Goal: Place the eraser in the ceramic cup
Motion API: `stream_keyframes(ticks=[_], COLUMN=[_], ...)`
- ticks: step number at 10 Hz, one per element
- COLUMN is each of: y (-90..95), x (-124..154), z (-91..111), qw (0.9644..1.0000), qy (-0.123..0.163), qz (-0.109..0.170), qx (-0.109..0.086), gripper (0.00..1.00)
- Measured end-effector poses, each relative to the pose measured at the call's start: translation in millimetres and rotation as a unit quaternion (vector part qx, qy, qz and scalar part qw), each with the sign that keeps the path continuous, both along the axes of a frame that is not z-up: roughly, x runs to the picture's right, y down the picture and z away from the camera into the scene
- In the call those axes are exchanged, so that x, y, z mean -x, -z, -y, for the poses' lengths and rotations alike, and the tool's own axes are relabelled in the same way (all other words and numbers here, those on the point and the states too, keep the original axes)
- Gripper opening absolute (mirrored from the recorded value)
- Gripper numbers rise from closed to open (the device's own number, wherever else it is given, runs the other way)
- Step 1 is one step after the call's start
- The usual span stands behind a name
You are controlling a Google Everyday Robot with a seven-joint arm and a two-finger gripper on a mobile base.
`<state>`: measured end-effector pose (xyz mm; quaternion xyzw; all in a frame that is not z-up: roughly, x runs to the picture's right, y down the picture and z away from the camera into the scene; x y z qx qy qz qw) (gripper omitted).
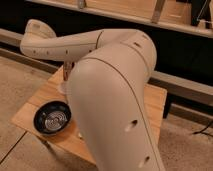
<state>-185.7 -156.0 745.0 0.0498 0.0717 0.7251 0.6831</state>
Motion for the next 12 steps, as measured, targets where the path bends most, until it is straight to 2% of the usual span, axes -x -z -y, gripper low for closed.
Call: stream_keyframes(ticks=[10, 11, 12], y=[0.2, -1.0, -4.8], x=[0.4, 0.5, -1.5], z=[-0.4, -3.3, -13.7], qw=[1.0000, 1.0000, 0.9995], qy=[-0.001, 0.000, 0.008], qz=[0.001, 0.001, -0.003], qx=[0.001, 0.008, 0.031], gripper=[0.00, 0.00, 0.00])
